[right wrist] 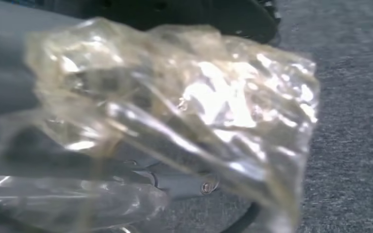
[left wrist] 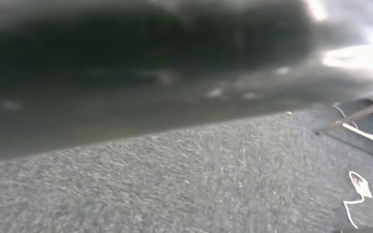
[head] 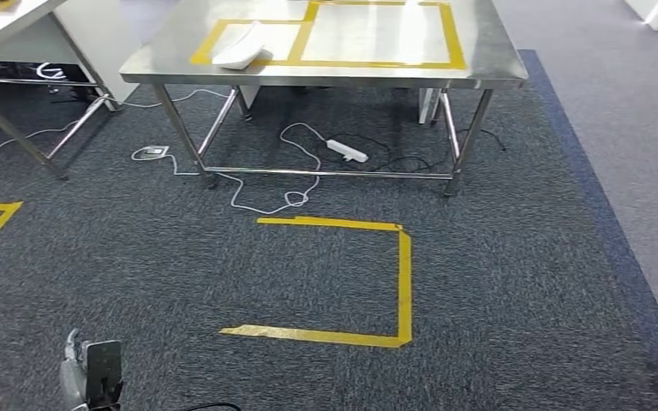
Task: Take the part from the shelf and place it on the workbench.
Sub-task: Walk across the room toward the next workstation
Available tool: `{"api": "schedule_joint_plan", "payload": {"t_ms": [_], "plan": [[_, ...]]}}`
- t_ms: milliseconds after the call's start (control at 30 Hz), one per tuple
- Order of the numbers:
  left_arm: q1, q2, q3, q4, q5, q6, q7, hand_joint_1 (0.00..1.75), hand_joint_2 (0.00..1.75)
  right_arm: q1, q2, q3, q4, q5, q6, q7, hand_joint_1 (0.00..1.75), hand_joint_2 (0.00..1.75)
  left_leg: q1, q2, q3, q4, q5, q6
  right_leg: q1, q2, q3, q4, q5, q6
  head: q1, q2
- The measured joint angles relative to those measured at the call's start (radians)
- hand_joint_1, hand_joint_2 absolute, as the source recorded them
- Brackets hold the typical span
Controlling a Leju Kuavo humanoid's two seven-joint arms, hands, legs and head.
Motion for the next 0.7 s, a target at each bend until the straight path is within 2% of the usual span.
{"api": "schedule_joint_plan", "payload": {"t_ms": [33,67,100,133,167,200,233,267,333,367,433,467,500,533,567,600,633,667,700], "plan": [[0.000,0.000,-0.002,0.002,0.002,0.000,0.000,0.00,0.00,0.002,0.000,-0.001,0.000,0.000,0.001,0.000,0.00,0.00,0.001,0.008,-0.015,0.059,-0.028,-0.004,0.002,-0.016,-0.006,0.000,0.004,0.000,0.000,0.000],[0.002,0.000,-0.004,0.005,0.004,0.001,0.000,0.00,0.00,0.004,0.000,-0.001,0.000,0.001,0.001,0.000,0.00,0.00,0.002,0.012,-0.016,0.091,-0.037,-0.006,0.003,-0.030,-0.011,0.001,0.007,0.000,0.000,0.000],[0.003,0.000,-0.005,0.007,0.005,0.001,0.000,0.00,0.00,0.005,0.000,-0.001,0.000,0.001,0.002,0.000,0.00,0.00,0.003,0.015,0.003,0.083,-0.026,-0.007,0.003,-0.043,-0.014,0.001,0.010,0.001,-0.001,0.000],[0.004,0.001,-0.006,0.009,0.007,0.002,0.000,0.00,0.00,0.004,0.000,-0.002,0.000,0.001,0.002,0.000,0.00,0.00,0.003,0.021,0.041,0.038,-0.003,-0.007,0.004,-0.056,-0.016,0.002,0.012,0.003,-0.001,0.000],[0.004,0.001,-0.008,0.010,0.008,0.002,0.000,0.00,0.00,0.004,0.000,-0.002,0.000,0.001,0.002,0.000,0.00,0.00,0.003,0.039,0.093,-0.034,0.022,-0.004,0.005,-0.068,-0.014,0.003,0.013,0.005,-0.001,0.000],[0.003,0.002,-0.009,0.011,0.008,0.002,0.000,0.00,0.00,0.003,0.000,-0.002,0.000,0.001,0.002,0.000,0.00,0.00,0.000,0.060,0.143,-0.108,0.037,0.001,0.007,-0.079,-0.014,0.006,0.013,0.008,-0.001,0.000],[0.002,0.002,-0.011,0.012,0.008,0.002,0.000,0.00,0.00,0.002,0.000,-0.002,0.000,0.002,0.002,0.000,0.00,0.00,-0.003,0.077,0.176,-0.163,0.045,0.008,0.010,-0.090,-0.015,0.009,0.013,0.012,0.000,0.000],[0.000,0.002,-0.012,0.012,0.008,0.003,0.000,0.00,0.00,0.001,0.000,-0.002,0.000,0.002,0.003,0.000,0.00,0.00,-0.006,0.088,0.193,-0.195,0.045,0.016,0.013,-0.099,-0.013,0.012,0.014,0.016,0.000,0.000],[0.002,0.002,-0.012,0.014,0.008,0.004,0.000,0.00,0.00,-0.004,0.000,-0.002,0.000,0.002,0.003,0.000,0.00,0.00,-0.008,0.077,0.186,-0.206,0.045,0.032,0.015,-0.117,-0.015,0.015,0.016,0.027,0.001,0.000],[0.004,0.002,-0.013,0.015,0.008,0.004,0.000,0.00,0.00,-0.006,0.000,-0.002,0.000,0.002,0.003,0.000,0.00,0.00,-0.006,0.069,0.182,-0.209,0.047,0.040,0.014,-0.109,-0.017,0.021,0.011,0.033,0.000,0.000],[0.003,0.002,-0.014,0.017,0.007,0.006,0.000,0.00,0.00,-0.008,0.000,-0.002,0.000,0.002,0.003,-0.001,0.00,0.00,-0.001,0.051,0.174,-0.214,0.057,0.054,0.009,-0.058,-0.047,0.077,-0.028,0.046,0.005,0.000],[0.002,0.002,-0.016,0.017,0.007,0.006,0.000,0.00,0.00,-0.007,0.000,-0.003,0.000,0.002,0.003,-0.001,0.00,0.00,0.001,0.041,0.169,-0.215,0.062,0.058,0.006,-0.026,-0.077,0.137,-0.062,0.052,0.008,0.000],[0.000,0.002,-0.017,0.018,0.007,0.006,0.000,0.00,0.00,-0.005,0.000,-0.003,0.000,0.002,0.003,-0.001,0.00,0.00,0.001,0.030,0.162,-0.214,0.066,0.061,0.003,-0.007,-0.112,0.210,-0.095,0.055,0.009,0.000],[0.000,0.001,-0.018,0.020,0.007,0.003,0.000,0.00,0.00,-0.003,0.000,-0.003,0.000,0.002,0.003,0.000,0.00,0.00,0.001,0.019,0.156,-0.214,0.069,0.062,0.002,0.001,-0.143,0.275,-0.119,0.057,0.009,0.000],[0.000,0.000,-0.019,0.026,0.008,-0.003,0.000,0.00,0.00,-0.001,0.000,-0.003,0.000,0.002,0.003,0.000,0.00,0.00,0.000,0.007,0.152,-0.213,0.072,0.061,0.002,0.003,-0.162,0.312,-0.124,0.058,0.009,0.000],[0.000,0.001,-0.018,0.036,0.011,-0.013,0.000,0.00,0.00,0.000,0.000,-0.004,0.000,0.002,0.003,-0.001,0.00,0.00,0.000,-0.006,0.149,-0.213,0.075,0.059,0.001,0.005,-0.162,0.311,-0.109,0.058,0.009,0.000],[-0.002,0.002,-0.018,0.051,0.015,-0.028,0.001,0.00,0.00,0.001,0.000,-0.004,0.000,0.003,0.003,-0.002,0.00,0.00,0.000,-0.020,0.148,-0.212,0.078,0.057,0.001,0.008,-0.141,0.266,-0.077,0.057,0.009,0.000],[-0.005,0.004,-0.017,0.071,0.020,-0.044,0.002,0.00,0.00,0.001,-0.001,-0.005,0.000,0.004,0.003,-0.004,0.00,0.00,0.001,-0.033,0.147,-0.212,0.080,0.054,-0.001,0.022,-0.105,0.194,-0.037,0.055,0.010,0.000],[-0.009,0.005,-0.017,0.092,0.024,-0.059,0.003,0.00,0.00,0.000,-0.002,-0.006,0.000,0.005,0.003,-0.007,0.00,0.00,-0.001,-0.044,0.145,-0.211,0.082,0.050,-0.003,0.044,-0.069,0.121,-0.008,0.052,0.010,0.000]]}}
